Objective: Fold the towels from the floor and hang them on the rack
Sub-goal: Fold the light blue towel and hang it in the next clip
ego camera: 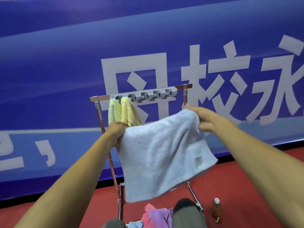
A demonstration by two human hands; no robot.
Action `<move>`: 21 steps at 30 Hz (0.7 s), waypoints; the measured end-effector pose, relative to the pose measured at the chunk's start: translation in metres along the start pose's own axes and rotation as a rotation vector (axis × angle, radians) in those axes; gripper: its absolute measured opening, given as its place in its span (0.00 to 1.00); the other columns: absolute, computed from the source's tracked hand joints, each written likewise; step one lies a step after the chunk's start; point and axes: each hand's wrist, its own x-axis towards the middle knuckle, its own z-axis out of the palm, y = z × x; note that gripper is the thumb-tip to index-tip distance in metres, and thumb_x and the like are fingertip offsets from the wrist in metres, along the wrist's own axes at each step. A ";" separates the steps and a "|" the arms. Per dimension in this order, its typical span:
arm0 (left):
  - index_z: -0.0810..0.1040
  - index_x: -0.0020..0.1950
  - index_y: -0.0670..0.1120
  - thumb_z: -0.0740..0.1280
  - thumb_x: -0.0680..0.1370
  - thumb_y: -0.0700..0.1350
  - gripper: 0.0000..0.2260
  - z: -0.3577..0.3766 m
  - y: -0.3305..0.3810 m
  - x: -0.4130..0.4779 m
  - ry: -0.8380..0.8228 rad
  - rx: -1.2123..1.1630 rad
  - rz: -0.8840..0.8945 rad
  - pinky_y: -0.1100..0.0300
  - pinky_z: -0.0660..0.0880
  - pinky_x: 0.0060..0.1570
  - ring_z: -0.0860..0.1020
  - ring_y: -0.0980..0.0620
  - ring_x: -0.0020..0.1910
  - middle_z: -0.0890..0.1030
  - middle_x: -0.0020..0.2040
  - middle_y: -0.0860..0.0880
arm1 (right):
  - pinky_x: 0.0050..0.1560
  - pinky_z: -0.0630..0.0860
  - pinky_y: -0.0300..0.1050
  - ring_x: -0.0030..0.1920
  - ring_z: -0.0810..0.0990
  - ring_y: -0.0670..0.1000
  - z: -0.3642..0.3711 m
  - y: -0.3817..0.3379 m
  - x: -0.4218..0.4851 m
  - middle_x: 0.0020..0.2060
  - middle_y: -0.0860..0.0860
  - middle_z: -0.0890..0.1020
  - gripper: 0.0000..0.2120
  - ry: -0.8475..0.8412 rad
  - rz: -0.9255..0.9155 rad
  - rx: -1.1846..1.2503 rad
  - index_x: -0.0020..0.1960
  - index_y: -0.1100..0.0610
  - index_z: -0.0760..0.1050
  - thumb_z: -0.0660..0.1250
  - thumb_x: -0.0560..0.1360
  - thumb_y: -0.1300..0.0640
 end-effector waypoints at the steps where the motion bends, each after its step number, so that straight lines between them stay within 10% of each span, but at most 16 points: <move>1: 0.81 0.60 0.42 0.65 0.78 0.41 0.12 -0.002 -0.008 0.002 -0.044 -0.017 -0.116 0.44 0.80 0.56 0.81 0.42 0.54 0.82 0.57 0.44 | 0.62 0.77 0.59 0.59 0.83 0.60 0.000 0.009 -0.003 0.60 0.61 0.82 0.22 -0.060 0.087 -0.117 0.65 0.60 0.78 0.73 0.76 0.47; 4: 0.81 0.55 0.41 0.66 0.81 0.50 0.13 -0.007 -0.028 -0.002 -0.198 0.067 -0.285 0.53 0.80 0.41 0.82 0.44 0.42 0.84 0.46 0.43 | 0.62 0.78 0.56 0.62 0.80 0.58 0.004 0.037 -0.012 0.67 0.59 0.79 0.23 -0.221 0.283 -0.394 0.71 0.56 0.75 0.71 0.77 0.51; 8: 0.82 0.61 0.43 0.73 0.76 0.48 0.15 -0.008 -0.019 0.012 -0.185 -0.287 -0.148 0.52 0.81 0.40 0.84 0.44 0.48 0.85 0.54 0.43 | 0.61 0.78 0.55 0.58 0.81 0.56 0.003 0.042 0.004 0.64 0.58 0.79 0.20 -0.032 -0.060 0.162 0.71 0.56 0.73 0.67 0.79 0.63; 11: 0.81 0.62 0.48 0.72 0.77 0.55 0.17 -0.007 -0.019 -0.002 -0.302 -0.448 -0.125 0.47 0.81 0.47 0.83 0.43 0.55 0.85 0.57 0.44 | 0.57 0.79 0.57 0.54 0.82 0.57 0.018 0.055 0.008 0.59 0.57 0.82 0.18 -0.020 -0.018 0.191 0.64 0.59 0.78 0.71 0.77 0.54; 15: 0.76 0.68 0.62 0.72 0.75 0.34 0.29 0.005 -0.057 -0.023 -0.665 -0.068 -0.113 0.39 0.79 0.57 0.81 0.38 0.57 0.81 0.63 0.39 | 0.42 0.83 0.51 0.52 0.83 0.55 0.037 0.077 0.014 0.65 0.57 0.76 0.31 -0.031 0.021 0.099 0.77 0.52 0.64 0.70 0.77 0.65; 21: 0.81 0.64 0.58 0.70 0.79 0.39 0.18 -0.002 -0.023 -0.017 -0.215 -0.525 0.160 0.46 0.82 0.54 0.81 0.43 0.58 0.79 0.62 0.47 | 0.65 0.75 0.61 0.63 0.79 0.58 0.033 0.052 0.018 0.67 0.54 0.75 0.37 0.154 -0.173 0.273 0.80 0.50 0.59 0.73 0.76 0.58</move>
